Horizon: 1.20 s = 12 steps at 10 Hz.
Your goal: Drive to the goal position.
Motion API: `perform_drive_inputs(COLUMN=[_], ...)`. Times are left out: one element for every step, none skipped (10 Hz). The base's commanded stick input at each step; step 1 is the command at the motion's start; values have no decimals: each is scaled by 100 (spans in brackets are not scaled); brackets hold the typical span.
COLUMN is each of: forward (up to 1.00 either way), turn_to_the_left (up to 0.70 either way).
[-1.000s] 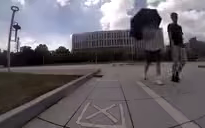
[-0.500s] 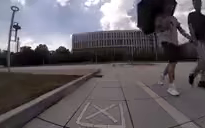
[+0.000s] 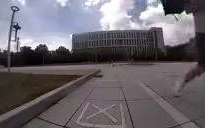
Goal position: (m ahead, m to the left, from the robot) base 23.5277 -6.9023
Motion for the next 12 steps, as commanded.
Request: perform_drive_inputs(forward=[5, 5, 6, 6, 6, 6, 6, 6, 6, 6, 6, 6], turn_to_the_left=[0, 0, 0, 0, 0, 0, 0, 0, 0, 0, 0, 0])
